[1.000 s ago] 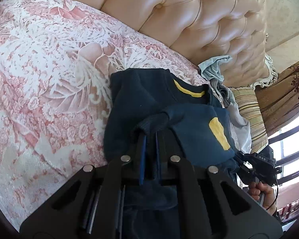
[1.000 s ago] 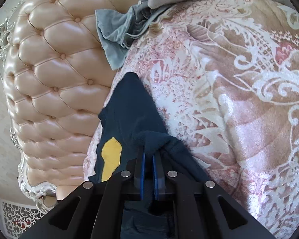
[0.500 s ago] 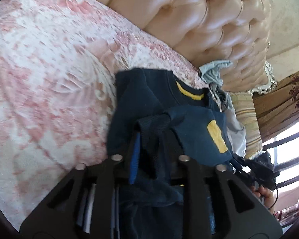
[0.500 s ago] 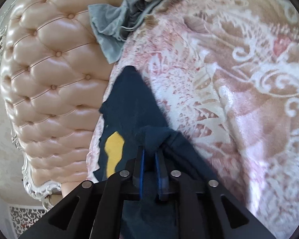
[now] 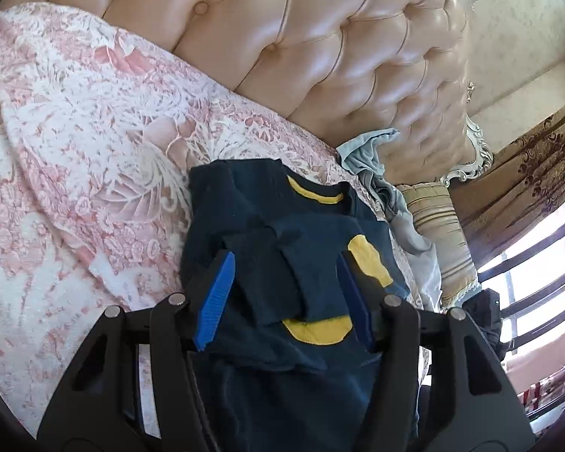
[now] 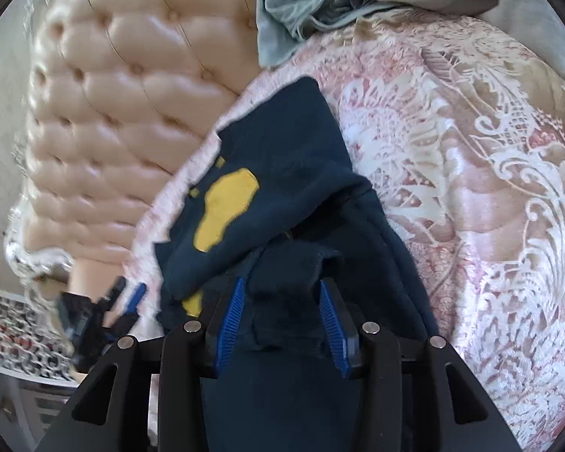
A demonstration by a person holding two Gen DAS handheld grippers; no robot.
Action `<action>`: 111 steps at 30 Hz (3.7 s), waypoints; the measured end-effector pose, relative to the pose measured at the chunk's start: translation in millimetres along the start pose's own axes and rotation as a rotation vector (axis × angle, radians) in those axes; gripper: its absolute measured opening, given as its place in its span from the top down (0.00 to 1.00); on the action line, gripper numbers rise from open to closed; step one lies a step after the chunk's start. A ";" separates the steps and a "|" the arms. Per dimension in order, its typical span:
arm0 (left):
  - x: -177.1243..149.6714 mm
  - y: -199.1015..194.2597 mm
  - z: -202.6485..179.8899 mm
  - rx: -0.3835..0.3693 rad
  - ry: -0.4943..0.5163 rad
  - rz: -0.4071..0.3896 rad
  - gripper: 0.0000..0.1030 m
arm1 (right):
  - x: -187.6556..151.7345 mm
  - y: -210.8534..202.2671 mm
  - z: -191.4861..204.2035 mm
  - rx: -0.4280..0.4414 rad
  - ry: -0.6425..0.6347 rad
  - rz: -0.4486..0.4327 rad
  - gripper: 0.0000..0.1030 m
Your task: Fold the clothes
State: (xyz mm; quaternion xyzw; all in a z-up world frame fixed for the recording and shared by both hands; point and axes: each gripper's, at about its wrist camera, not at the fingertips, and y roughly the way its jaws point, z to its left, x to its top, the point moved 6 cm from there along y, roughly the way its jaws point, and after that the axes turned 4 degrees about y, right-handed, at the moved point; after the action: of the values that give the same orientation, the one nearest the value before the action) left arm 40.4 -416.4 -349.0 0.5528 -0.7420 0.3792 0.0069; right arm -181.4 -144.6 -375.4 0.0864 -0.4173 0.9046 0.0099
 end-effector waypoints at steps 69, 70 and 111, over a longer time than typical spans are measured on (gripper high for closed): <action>-170.3 127.7 -196.5 0.479 1.626 0.029 0.93 | 30.9 31.4 -21.3 0.030 -0.039 0.138 1.00; -167.9 127.9 -196.3 0.476 1.617 0.030 0.93 | 31.1 31.9 -22.1 0.033 -0.031 0.139 1.00; -240.5 -155.9 -74.7 0.380 0.090 0.026 0.38 | -158.4 -52.6 -37.9 -0.184 -0.433 0.110 0.28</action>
State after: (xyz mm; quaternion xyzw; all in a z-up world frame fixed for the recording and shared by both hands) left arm 232.1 -193.6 -312.5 0.5171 -0.6630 0.5369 -0.0693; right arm -26.2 -73.1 -386.1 0.2540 -0.4943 0.8224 -0.1213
